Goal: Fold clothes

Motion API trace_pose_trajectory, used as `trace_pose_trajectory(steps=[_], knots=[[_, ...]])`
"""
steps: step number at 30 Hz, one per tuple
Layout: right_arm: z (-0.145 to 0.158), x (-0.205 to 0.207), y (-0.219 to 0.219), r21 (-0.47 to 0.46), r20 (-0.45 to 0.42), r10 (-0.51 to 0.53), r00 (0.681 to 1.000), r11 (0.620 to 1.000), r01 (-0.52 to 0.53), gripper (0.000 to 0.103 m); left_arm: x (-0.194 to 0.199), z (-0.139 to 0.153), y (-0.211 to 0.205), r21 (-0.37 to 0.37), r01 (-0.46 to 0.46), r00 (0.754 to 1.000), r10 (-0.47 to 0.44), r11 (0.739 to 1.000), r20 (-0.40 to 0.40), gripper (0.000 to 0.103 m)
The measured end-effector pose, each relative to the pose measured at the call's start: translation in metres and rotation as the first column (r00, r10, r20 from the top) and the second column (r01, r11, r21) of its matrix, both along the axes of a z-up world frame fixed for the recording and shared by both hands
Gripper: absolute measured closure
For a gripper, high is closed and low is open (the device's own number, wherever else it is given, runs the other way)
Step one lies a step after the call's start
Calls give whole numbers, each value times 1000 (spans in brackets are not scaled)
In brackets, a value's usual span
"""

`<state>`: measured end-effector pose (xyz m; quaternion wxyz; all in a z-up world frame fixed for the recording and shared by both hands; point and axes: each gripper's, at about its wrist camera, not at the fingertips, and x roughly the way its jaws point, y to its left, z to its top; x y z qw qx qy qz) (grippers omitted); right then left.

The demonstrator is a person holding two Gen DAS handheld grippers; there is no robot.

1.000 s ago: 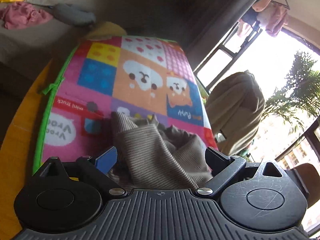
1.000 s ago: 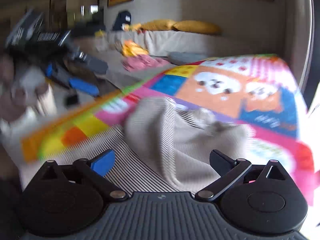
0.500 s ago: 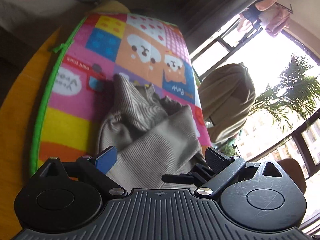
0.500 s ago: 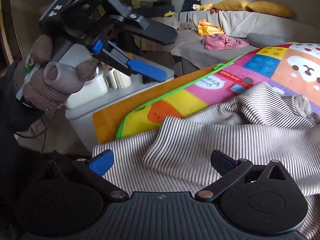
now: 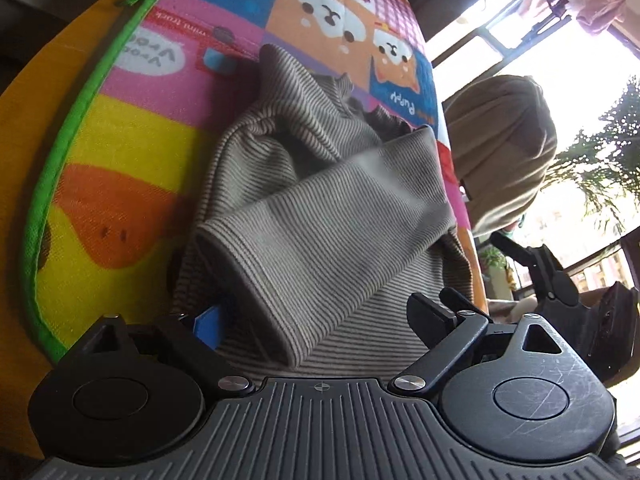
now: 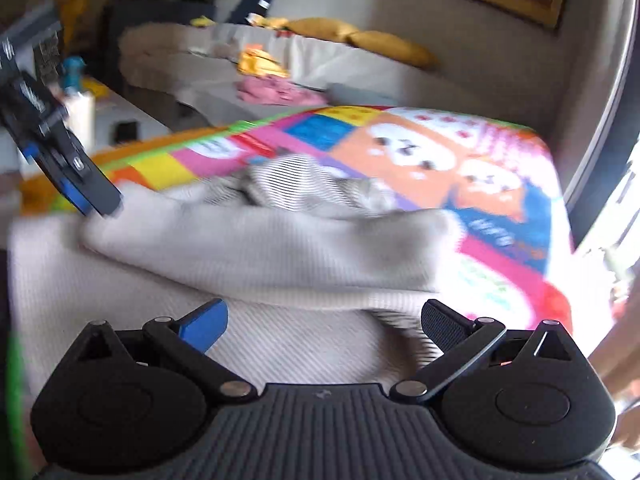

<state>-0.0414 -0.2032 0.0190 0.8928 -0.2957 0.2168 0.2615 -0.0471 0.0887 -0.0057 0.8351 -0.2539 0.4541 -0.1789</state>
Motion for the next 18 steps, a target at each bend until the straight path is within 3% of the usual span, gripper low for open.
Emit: trace_pose_trajectory(steps=[2, 4, 6, 9, 11, 13, 14, 18], knots=[[-13, 0, 1, -134, 113, -13, 993, 991, 28, 0, 4, 1, -12, 58, 19, 999, -21, 998, 35, 51], [-26, 3, 5, -235, 188, 6, 982, 971, 39, 0, 6, 0, -23, 114, 50, 997, -57, 992, 59, 60], [-36, 5, 9, -306, 233, 37, 972, 951, 37, 0, 8, 1, -30, 176, 62, 993, -78, 983, 85, 86], [-33, 13, 18, -299, 279, 49, 959, 953, 38, 0, 19, 18, -31, 208, 76, 986, -105, 975, 132, 90], [-25, 27, 18, -262, 336, 0, 942, 961, 93, 0, 30, 39, -35, 251, 84, 971, -136, 964, 198, 90], [-16, 46, 11, -222, 398, -89, 913, 956, 190, 0, 48, 67, -42, 310, 82, 938, -179, 947, 298, 90], [-12, 54, 3, -206, 430, -142, 892, 946, 250, 0, 58, 83, -48, 347, 72, 910, -205, 935, 362, 90], [3, 72, -29, -121, 502, -333, 798, 887, 446, 0, 93, 129, -78, 424, 107, 763, -347, 899, 545, 90]])
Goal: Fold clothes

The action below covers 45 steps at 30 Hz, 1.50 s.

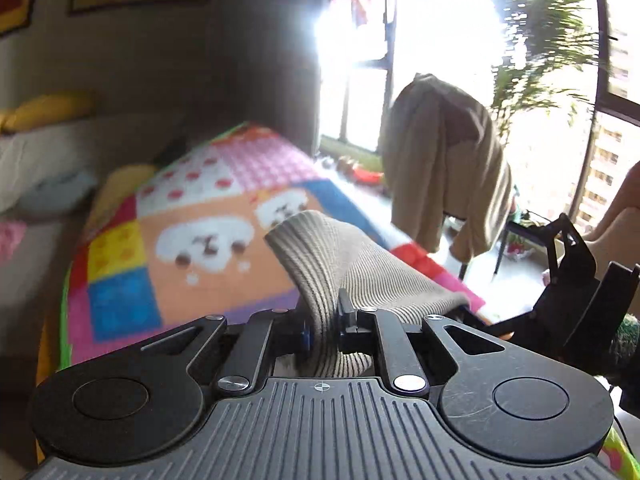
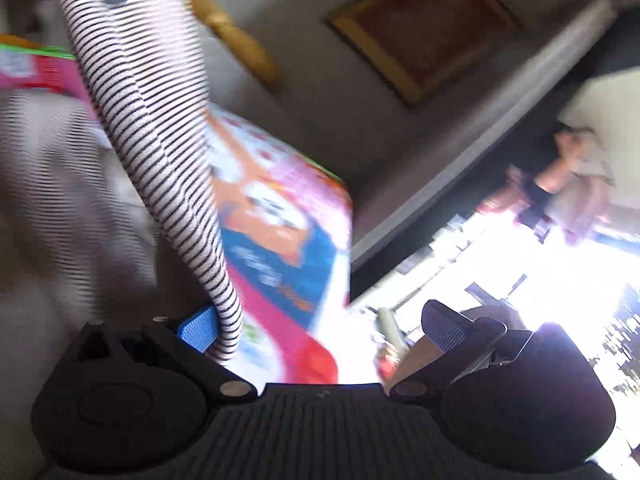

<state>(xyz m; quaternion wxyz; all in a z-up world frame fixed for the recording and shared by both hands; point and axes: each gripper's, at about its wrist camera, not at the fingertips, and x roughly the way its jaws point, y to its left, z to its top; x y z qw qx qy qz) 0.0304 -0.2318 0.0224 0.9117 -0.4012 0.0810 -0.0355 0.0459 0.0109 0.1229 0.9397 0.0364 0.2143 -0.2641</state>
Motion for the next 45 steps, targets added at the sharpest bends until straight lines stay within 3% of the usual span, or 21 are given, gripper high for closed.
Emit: trace_pose_trajectory(steps=[1, 4, 6, 9, 11, 14, 16, 17, 20, 23, 26, 29, 31, 33, 37, 39, 43, 45], knots=[[2, -2, -5, 11, 8, -30, 1000, 999, 30, 0, 6, 2, -5, 10, 35, 999, -35, 999, 18, 90], [-3, -14, -9, 28, -83, -7, 996, 1000, 9, 0, 21, -17, -8, 64, 77, 997, -77, 995, 2, 89], [-6, -23, -11, 94, -199, 66, 978, 994, -48, 0, 30, -31, -8, 98, 100, 995, -99, 990, -15, 89], [-1, -30, -14, 212, -297, 169, 940, 971, -108, 0, 41, -70, 23, 114, 37, 991, -22, 993, -132, 89], [12, -24, -17, 310, -318, 224, 921, 943, -122, 0, 46, -89, 48, 106, -3, 980, 24, 994, -198, 89], [33, -4, -21, 470, -325, 271, 906, 878, -94, 0, 49, -87, 67, 53, -20, 975, 32, 998, -222, 89], [40, 20, -20, 565, -330, 258, 908, 825, -30, 0, 53, -82, 70, 55, -17, 980, 28, 998, -198, 78], [40, 32, -18, 585, -335, 234, 912, 811, 7, 0, 57, -81, 70, 69, -32, 982, 44, 997, -185, 68], [15, 72, -14, 543, -388, 104, 916, 829, 136, 0, 73, -84, 75, 122, -101, 979, 121, 987, -167, 55], [-15, 87, -15, 449, -449, -2, 894, 864, 227, 0, 80, -89, 92, 131, -168, 964, 191, 977, -185, 42], [-23, 86, -23, 481, -452, 6, 892, 844, 238, 0, 76, -86, 110, 38, -169, 955, 173, 985, -242, 29], [-24, 92, -23, 494, -479, 23, 877, 833, 248, 0, 71, -82, 107, -94, -102, 953, 71, 990, -294, 25], [-24, 94, -28, 529, -515, 36, 857, 800, 284, 0, 70, -84, 94, -125, -58, 955, 18, 991, -297, 18], [-23, 96, -34, 555, -542, 56, 839, 773, 307, 0, 71, -94, 72, -26, -56, 963, 47, 998, -265, 10], [-21, 95, -46, 607, -573, 125, 810, 730, 316, 0, 78, -124, 51, 165, -90, 951, 134, 982, -278, 9], [-12, 94, -52, 658, -556, 170, 813, 689, 305, 0, 82, -131, 59, 119, -110, 937, 143, 987, -317, 5], [7, 89, -45, 797, -427, 320, 846, 575, 185, 0, 88, -133, 67, 78, -109, 928, 130, 991, -349, 3], [1, 98, -31, 788, -454, 350, 820, 587, 186, 0, 87, -134, 64, 101, -94, 932, 123, 991, -341, 0]])
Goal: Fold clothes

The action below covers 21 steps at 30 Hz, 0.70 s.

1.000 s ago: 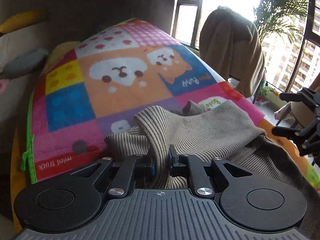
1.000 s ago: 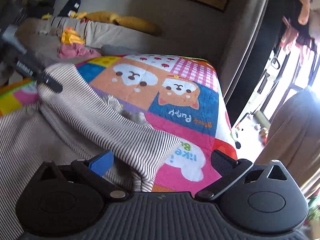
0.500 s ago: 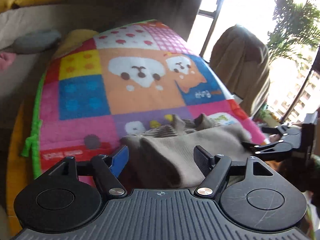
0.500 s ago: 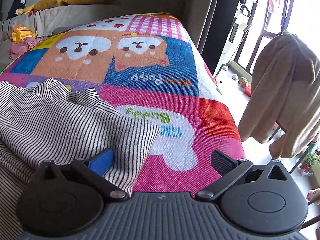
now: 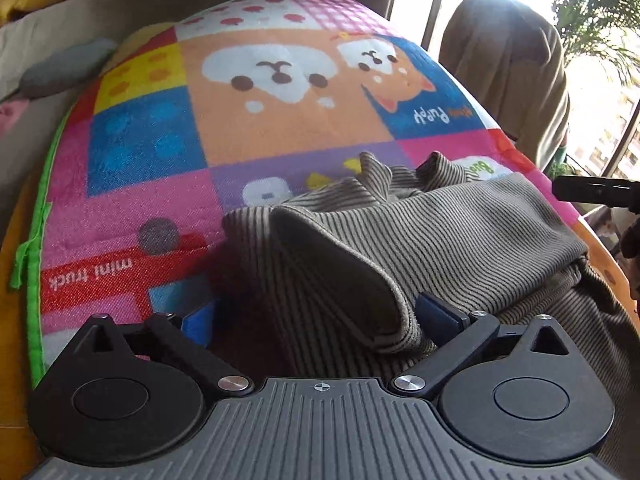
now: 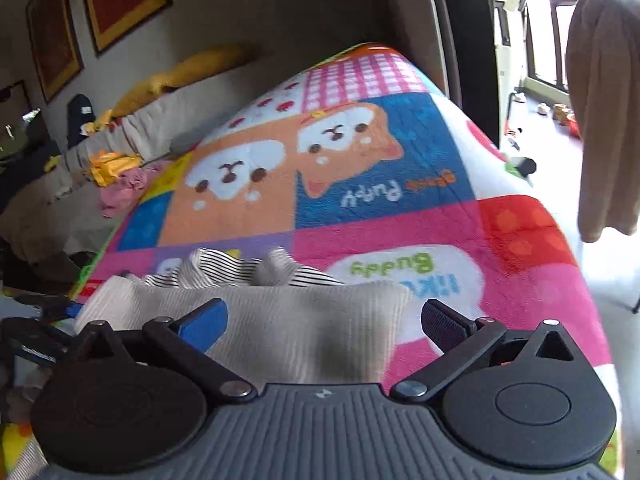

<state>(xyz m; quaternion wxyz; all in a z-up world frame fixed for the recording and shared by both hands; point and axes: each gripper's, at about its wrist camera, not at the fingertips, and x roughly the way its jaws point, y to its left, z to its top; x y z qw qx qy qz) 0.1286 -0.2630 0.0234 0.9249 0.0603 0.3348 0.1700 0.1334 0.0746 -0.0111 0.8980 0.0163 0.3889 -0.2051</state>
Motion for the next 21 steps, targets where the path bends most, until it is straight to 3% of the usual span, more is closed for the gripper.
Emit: trace_pose_trajectory(steps=[3, 4, 7, 9, 11, 17, 21], knots=[[-32, 21, 11, -93, -129, -25, 991, 996, 13, 0, 2, 1, 2, -5, 23, 1000, -23, 1000, -14, 0], [-34, 19, 9, -74, -94, -23, 995, 997, 16, 0, 5, 2, 6, -31, 28, 999, -29, 999, -31, 0], [-31, 25, -5, 44, -147, 15, 989, 999, -8, 0, 16, 7, 21, -148, 32, 994, -47, 988, -101, 0], [-32, 36, -19, 154, -182, 35, 983, 988, -7, 0, 29, 8, 35, -292, 17, 983, -69, 956, -169, 0], [-33, 47, -33, 261, -214, 59, 975, 965, -1, 0, 42, 5, 43, -379, -27, 974, -62, 925, -220, 0], [-44, 94, -37, 478, -275, 226, 935, 876, -72, 0, 68, 2, 23, -379, 2, 974, -87, 925, -209, 0], [-46, 112, -22, 516, -285, 326, 901, 845, -142, 0, 80, -2, 16, -447, 43, 962, -157, 894, -222, 0]])
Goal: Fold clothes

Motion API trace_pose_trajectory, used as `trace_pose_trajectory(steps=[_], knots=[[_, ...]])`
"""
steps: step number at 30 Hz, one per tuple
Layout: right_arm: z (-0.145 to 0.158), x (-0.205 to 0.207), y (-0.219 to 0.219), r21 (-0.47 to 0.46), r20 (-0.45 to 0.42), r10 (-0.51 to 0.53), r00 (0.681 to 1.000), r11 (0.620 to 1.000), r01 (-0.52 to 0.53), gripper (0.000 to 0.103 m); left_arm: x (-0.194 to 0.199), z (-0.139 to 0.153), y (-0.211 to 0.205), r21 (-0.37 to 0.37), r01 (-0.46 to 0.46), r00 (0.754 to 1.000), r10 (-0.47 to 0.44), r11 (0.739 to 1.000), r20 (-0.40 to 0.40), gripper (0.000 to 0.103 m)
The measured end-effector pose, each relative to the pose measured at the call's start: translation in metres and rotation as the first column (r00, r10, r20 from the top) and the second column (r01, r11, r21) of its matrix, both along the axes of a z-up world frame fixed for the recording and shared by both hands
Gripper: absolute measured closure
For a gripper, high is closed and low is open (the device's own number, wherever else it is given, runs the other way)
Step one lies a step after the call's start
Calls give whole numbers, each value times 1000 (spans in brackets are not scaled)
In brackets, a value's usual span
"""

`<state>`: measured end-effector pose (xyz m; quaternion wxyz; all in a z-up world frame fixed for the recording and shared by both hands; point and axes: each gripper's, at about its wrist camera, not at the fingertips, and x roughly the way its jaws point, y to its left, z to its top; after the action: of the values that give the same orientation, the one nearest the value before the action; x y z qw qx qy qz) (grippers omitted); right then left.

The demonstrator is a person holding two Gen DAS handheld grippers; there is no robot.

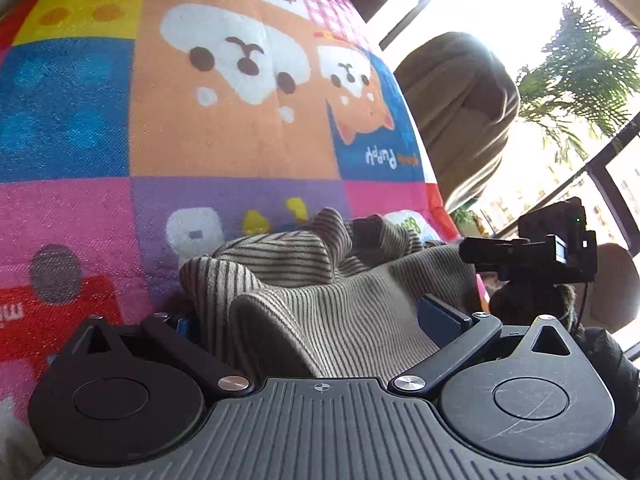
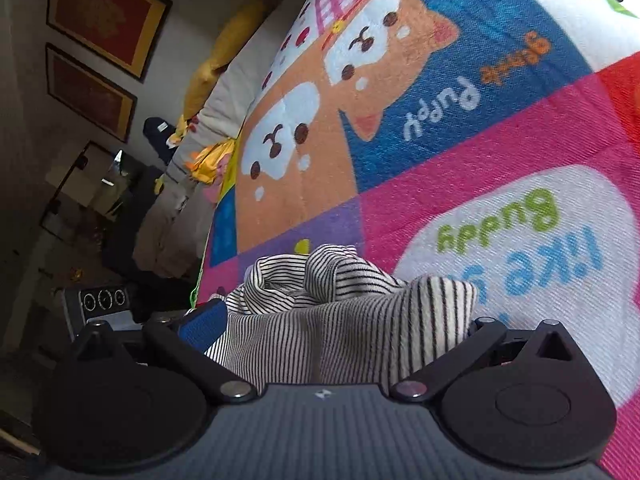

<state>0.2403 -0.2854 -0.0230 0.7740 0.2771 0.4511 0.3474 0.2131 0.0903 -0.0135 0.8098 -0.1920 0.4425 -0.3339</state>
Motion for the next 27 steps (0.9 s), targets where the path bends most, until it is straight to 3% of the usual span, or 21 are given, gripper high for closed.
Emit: trace_pose_trajectory(steps=[4, 8, 11, 17, 20, 23, 27], knots=[[3, 2, 15, 25, -14, 114, 993, 993, -113, 0, -1, -5, 3, -117, 51, 998, -56, 992, -39, 0], [24, -47, 15, 54, 65, 237, 969, 969, -241, 0, -43, 11, 4, -137, 187, 982, -185, 973, 32, 0], [40, -99, 8, 54, 134, 306, 943, 947, -315, 0, -91, 16, 3, -99, 290, 955, -282, 952, 87, 0], [42, -182, 1, -1, 187, 347, 919, 936, -353, 0, -166, 15, -3, 40, 313, 931, -314, 949, 183, 0], [38, -209, 11, -99, 199, 352, 914, 936, -339, 0, -192, 17, -11, 93, 325, 908, -338, 941, 247, 0], [41, -236, 25, -256, 255, 353, 900, 923, -289, 0, -213, 20, -17, 152, 312, 894, -344, 938, 286, 0], [47, -278, 49, -502, 361, 383, 850, 848, -169, 0, -236, 24, -20, 306, 198, 881, -305, 931, 361, 0]])
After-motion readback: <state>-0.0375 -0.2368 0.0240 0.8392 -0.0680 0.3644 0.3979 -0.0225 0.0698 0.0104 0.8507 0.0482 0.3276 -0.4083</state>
